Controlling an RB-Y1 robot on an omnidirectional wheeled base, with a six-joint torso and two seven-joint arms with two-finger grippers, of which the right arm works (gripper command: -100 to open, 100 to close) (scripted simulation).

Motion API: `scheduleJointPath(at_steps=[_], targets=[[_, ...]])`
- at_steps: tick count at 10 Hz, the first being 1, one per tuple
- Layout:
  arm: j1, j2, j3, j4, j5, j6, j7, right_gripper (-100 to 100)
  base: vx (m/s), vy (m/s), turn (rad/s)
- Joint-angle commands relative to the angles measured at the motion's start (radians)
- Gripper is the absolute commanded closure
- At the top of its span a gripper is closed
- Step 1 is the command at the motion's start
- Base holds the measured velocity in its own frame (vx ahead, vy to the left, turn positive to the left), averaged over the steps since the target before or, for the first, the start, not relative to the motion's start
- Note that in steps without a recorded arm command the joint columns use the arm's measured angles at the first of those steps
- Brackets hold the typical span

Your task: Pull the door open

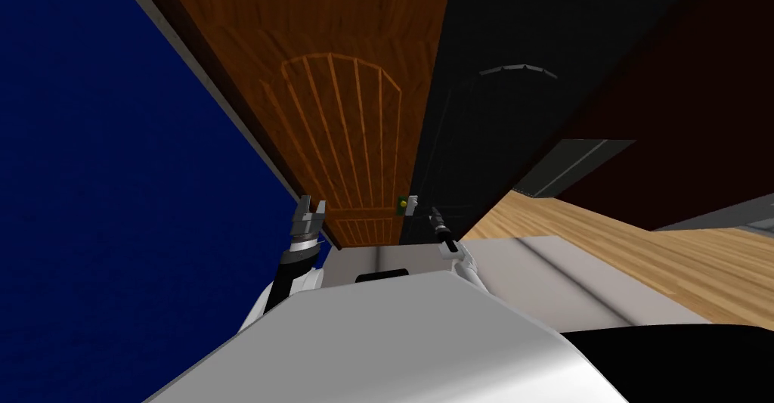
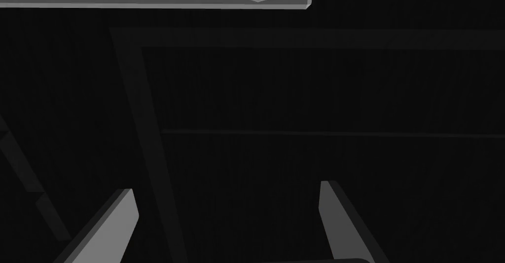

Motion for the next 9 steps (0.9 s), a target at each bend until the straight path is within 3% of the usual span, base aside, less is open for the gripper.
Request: scheduleJointPath(at_steps=[1, 3, 4, 5, 9], targets=[[-0.022, 0.009, 0.013, 0.006, 0.0, -0.009, 0.0, -100, 0.183, 0.054, 0.159], [-0.045, 0.026, 0.038, 0.0, 0.003, -0.017, 0.0, -100, 0.196, 0.077, 0.19], [-0.043, 0.014, 0.031, 0.004, 0.001, -0.009, -0.003, -100, 0.09, 0.048, 0.031], [-0.043, 0.014, 0.031, 0.004, 0.001, -0.009, -0.003, 100, -0.011, -0.007, -0.029], [-0.043, 0.014, 0.031, 0.004, 0.001, -0.009, -0.003, 100, -0.022, -0.009, 0.005]])
